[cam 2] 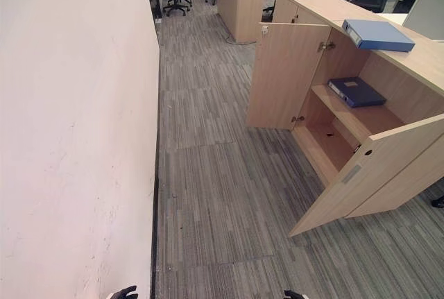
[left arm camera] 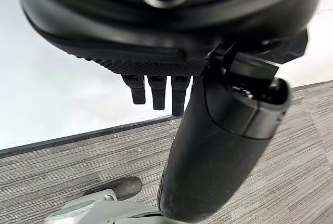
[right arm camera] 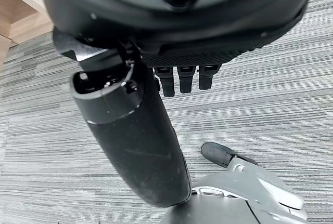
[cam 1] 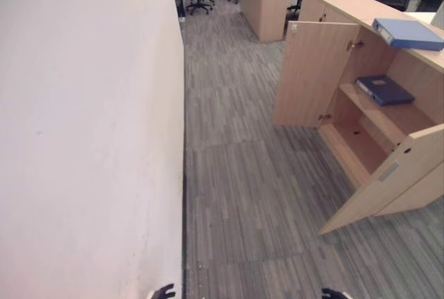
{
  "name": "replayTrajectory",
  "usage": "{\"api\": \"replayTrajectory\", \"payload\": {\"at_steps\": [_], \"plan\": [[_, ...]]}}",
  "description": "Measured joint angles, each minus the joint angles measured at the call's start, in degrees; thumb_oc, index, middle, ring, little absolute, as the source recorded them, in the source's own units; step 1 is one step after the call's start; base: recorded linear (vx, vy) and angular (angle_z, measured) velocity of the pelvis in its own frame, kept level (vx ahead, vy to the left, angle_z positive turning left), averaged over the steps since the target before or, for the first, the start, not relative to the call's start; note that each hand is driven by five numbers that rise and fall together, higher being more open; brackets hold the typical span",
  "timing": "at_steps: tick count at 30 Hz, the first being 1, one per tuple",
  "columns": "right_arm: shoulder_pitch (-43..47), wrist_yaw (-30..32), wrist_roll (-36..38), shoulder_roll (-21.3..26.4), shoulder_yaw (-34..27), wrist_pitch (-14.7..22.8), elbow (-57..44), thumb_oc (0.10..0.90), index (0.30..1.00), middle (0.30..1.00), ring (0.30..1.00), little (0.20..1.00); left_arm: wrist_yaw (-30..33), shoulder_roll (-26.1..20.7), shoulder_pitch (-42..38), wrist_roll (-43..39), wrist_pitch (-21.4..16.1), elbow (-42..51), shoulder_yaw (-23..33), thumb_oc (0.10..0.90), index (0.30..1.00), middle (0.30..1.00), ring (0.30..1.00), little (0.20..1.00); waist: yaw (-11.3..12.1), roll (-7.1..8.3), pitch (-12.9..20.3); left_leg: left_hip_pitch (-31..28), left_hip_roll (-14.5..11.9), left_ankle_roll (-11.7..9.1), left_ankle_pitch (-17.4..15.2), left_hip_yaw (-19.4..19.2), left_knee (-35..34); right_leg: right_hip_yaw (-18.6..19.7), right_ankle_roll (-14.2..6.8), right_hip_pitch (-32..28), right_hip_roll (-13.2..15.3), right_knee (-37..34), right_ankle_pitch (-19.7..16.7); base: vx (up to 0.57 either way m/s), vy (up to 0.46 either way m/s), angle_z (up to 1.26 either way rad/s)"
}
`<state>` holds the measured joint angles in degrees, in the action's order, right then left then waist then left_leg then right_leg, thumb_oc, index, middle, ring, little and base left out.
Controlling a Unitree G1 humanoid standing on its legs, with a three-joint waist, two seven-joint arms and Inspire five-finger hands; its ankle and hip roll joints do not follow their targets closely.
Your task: Put the empty folder in the office cabinet
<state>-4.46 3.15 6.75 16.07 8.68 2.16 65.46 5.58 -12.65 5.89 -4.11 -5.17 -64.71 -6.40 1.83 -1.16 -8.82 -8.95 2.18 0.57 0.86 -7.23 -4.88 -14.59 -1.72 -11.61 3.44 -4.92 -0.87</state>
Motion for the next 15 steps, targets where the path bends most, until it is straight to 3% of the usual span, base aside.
{"api": "replayTrajectory", "payload": {"at_steps": [12,15], "plan": [[0.23,-0.11,-0.05,0.06,0.39,-0.33,0.46,0.8,0.9,0.9,0.9,0.9,-0.07,-0.08,-0.09,-0.08,0.08,-0.04,0.0,0.8,0.9,0.9,0.9,0.9,0.07,0.12,0.04,0.1,-0.42,-0.02,0.05,0.23,0.26,0.48,0.38,0.18,-0.6,0.01,0.3,0.03,-0.087,0.0],[1.22,-0.14,0.0,-0.01,1.33,-0.35,1.35,0.8,0.9,0.9,0.9,0.9,-0.1,-0.38,-0.97,-0.25,0.11,-0.04,0.04,0.8,0.9,0.9,0.9,0.9,0.22,0.83,-0.09,3.54,-0.86,-1.06,-0.41,0.7,4.83,0.64,1.16,2.05,-0.75,1.11,1.49,-0.01,-0.142,0.08]]}}
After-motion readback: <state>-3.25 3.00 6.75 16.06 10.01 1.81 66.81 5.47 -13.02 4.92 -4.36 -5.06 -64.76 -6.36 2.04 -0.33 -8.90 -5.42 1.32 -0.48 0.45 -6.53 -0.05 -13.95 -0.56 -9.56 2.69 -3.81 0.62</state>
